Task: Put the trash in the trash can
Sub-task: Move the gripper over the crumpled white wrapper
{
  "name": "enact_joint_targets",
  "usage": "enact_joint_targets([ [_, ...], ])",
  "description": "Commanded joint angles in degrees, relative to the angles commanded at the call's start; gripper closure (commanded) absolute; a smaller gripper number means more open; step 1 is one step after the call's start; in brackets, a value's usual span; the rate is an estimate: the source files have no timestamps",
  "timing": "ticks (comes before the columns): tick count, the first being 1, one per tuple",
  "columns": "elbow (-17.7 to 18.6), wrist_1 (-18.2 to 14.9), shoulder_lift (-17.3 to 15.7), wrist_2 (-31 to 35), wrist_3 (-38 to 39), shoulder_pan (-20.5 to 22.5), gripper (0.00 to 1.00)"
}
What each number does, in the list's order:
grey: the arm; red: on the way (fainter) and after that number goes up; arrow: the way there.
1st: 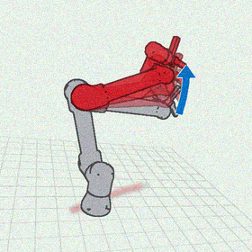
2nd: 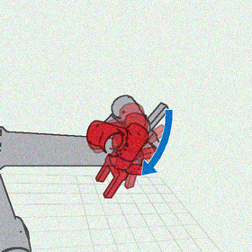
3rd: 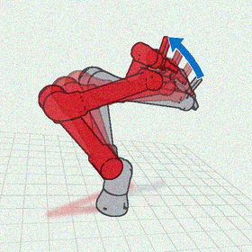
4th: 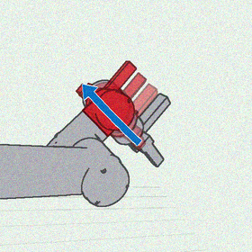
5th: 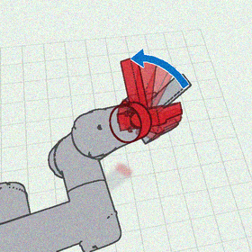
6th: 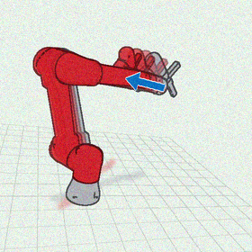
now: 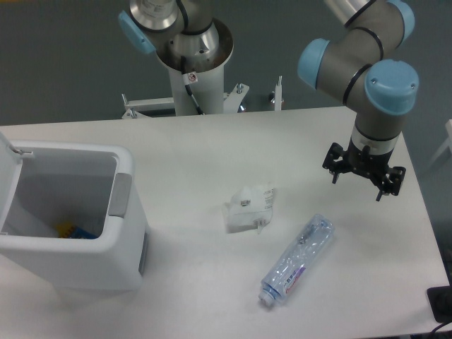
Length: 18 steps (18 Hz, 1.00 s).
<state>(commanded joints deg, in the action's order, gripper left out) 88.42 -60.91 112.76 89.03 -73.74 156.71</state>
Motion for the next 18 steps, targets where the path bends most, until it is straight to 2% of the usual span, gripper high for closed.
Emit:
enact_joint_targets([
  [5, 0.53, 0.00, -0.26, -0.09, 0.26, -0.18, 0.00],
  [8, 2.37, 0.09, -1.14, -0.53, 0.26, -0.88, 0.00],
  [10, 4.91, 1.83, -2.28, -0.79, 0.26, -1.05, 0.00],
  [13, 8.69, 6.49, -2.72, -1.84, 0.52, -1.14, 0.00],
  [18, 11.77, 6.94, -3.69, -6.33, 0.70, -3.07, 0.00],
])
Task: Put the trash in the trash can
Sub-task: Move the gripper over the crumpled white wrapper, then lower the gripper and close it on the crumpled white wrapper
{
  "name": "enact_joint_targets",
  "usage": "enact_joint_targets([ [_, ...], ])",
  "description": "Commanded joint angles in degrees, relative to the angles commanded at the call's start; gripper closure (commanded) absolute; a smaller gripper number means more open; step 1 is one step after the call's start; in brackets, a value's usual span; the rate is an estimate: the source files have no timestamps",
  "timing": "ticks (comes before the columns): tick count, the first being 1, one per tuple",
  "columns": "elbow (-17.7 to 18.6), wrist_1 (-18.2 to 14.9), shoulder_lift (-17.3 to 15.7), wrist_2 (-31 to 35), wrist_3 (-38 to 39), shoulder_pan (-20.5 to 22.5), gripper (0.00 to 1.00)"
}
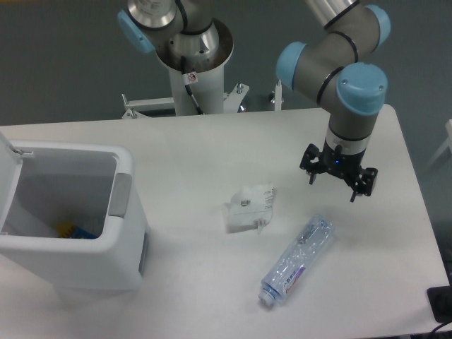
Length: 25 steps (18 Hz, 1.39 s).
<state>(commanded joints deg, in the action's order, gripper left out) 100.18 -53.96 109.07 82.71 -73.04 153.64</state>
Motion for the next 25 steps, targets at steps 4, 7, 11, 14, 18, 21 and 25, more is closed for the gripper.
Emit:
enact_joint_targets([
  [4, 5.37, 0.53, -1.67, -0.44, 0.09, -2.73, 0.00],
  [7, 6.25, 0.53, -2.46, -1.23, 0.53, -4.14, 0.00],
  [11, 9.67, 0.70, -3.34, -1.14, 0.53, -5.46, 0.00],
  [14, 10.21, 0.79, -3.08, -1.06, 0.62, -6.07, 0.00],
  [18, 10.56, 0.79, -2.29, -0.97, 0.70, -6.25, 0.00],
  [21, 10.21, 0.97, -1.50, -0.97, 0.79, -6.34, 0.06],
  [25, 9.77, 0.88, -1.41, -0.88, 0.97, -6.78, 0.75],
])
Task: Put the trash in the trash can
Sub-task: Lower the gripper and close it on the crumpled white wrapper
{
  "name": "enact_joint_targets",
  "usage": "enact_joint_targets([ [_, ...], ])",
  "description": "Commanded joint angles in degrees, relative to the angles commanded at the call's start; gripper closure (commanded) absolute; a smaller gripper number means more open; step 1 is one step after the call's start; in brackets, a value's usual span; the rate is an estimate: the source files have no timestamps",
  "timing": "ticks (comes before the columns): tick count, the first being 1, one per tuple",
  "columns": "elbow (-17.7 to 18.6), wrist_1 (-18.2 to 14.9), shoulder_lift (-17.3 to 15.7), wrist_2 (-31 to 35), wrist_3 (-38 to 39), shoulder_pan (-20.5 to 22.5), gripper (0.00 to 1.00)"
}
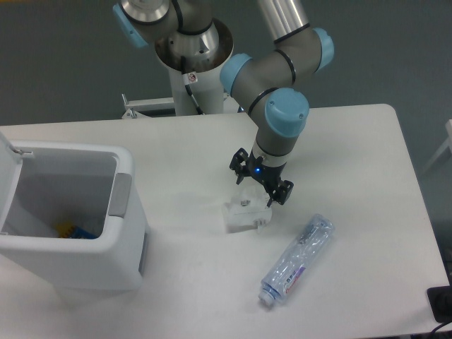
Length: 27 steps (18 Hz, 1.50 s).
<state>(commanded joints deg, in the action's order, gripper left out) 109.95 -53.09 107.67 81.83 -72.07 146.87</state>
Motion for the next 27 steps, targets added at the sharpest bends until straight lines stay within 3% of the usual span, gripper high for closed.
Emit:
enact_joint_targets([
  [2, -0.09, 1.49, 0.09, -0.09, 2.01, 0.00, 0.99],
  [18, -7.02, -0.26, 0.44, -0.61, 5.18, 0.79, 1.00],
  [27, -14.67, -0.35, 0.44, -10.54, 11.69, 2.46, 1.00],
])
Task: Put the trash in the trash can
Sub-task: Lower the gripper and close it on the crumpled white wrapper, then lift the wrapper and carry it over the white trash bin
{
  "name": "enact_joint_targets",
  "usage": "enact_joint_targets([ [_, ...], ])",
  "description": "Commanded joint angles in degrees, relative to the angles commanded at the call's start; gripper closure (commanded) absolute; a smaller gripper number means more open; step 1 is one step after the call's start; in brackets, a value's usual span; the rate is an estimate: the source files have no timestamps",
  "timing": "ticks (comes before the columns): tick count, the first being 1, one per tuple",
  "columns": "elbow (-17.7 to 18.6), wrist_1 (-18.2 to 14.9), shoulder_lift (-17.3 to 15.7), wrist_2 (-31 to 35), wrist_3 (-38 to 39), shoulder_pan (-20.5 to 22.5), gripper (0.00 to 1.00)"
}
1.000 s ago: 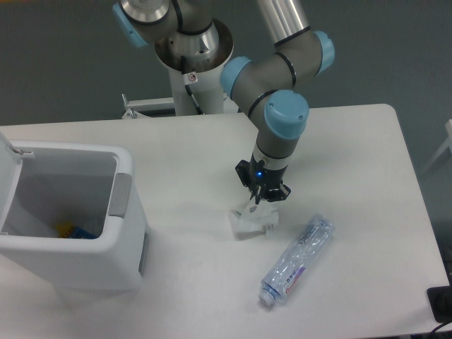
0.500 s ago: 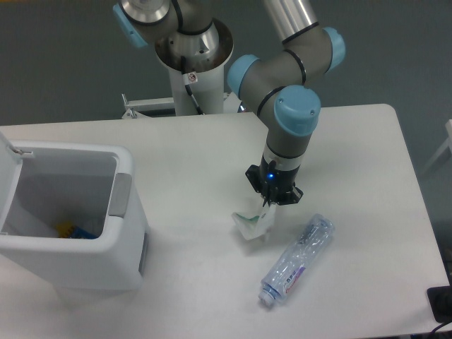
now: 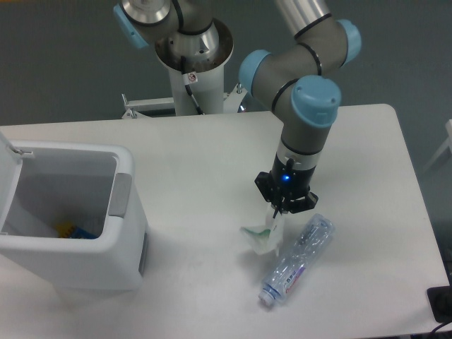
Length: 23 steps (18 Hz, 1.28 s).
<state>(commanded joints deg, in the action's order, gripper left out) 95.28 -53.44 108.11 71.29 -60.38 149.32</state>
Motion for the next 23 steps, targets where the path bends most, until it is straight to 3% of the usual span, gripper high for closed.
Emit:
enact_joint_targets([
  [8, -2.91, 0.17, -6.05, -8.17, 8.95, -1.14, 1.00],
  [11, -4.13, 0.26, -7.03, -9.50, 9.67, -2.89, 1.00],
  [18, -4.22, 0.35, -13.00, -11.52, 11.69, -6.06, 1.00],
  [23, -4.05, 0.35, -16.61, -11.87, 13.53, -10.80, 1.00],
])
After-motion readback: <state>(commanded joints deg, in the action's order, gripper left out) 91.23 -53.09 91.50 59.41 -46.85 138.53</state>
